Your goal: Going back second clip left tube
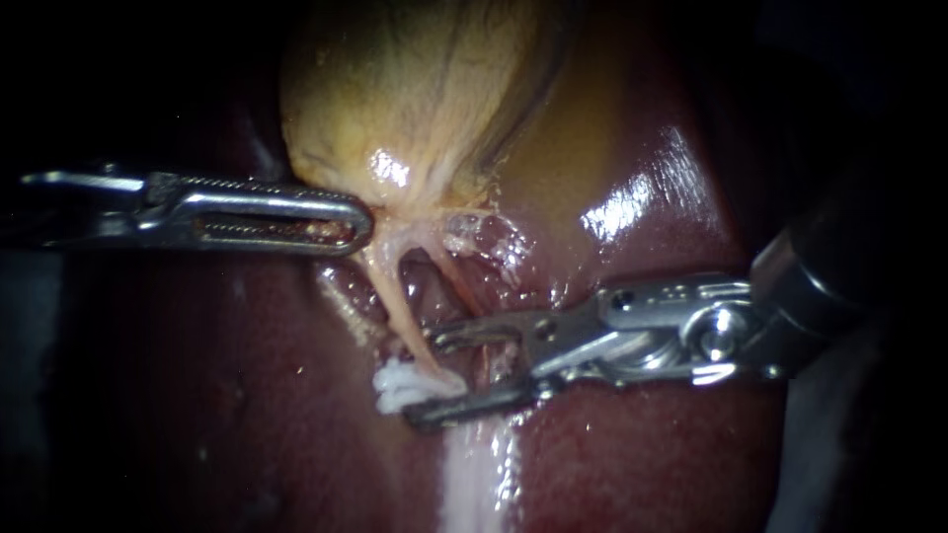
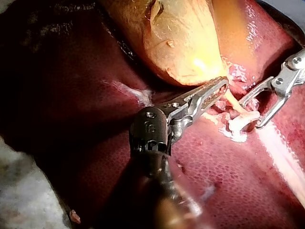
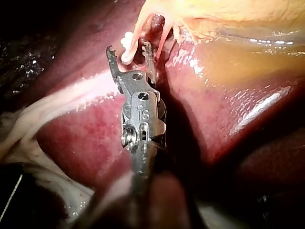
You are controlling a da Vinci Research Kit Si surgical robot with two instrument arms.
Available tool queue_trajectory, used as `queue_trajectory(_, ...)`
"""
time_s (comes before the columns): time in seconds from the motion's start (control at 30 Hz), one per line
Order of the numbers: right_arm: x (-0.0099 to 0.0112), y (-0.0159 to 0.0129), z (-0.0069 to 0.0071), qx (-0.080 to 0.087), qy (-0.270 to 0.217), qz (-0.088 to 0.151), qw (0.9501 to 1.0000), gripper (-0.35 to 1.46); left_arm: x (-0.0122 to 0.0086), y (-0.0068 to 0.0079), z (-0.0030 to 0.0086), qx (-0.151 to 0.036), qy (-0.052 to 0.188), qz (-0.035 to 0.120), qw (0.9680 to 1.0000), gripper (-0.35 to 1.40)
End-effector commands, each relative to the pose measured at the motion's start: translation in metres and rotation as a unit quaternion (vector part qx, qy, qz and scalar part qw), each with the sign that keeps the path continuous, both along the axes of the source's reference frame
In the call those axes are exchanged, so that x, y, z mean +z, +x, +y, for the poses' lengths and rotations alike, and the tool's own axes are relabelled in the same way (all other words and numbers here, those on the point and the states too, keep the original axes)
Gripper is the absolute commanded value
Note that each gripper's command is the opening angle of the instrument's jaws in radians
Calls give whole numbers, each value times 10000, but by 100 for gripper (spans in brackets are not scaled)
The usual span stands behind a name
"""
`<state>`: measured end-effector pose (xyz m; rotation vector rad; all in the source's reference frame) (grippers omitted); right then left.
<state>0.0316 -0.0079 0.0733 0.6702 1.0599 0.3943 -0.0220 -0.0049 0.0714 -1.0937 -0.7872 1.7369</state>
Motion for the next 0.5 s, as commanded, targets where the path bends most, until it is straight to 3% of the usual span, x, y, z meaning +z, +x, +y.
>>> queue_trajectory(0.03,-3,-5,3,-5,-7,6,10000,49,0,0,0,0,0,1,10000,-35)
queue_trajectory(0.17,-20,-25,14,-85,-100,78,9999,49,1,0,1,1,0,0,10000,-35)
queue_trajectory(0.5,-56,-77,52,8,-540,55,9985,49,1,0,1,0,0,1,10000,-35)
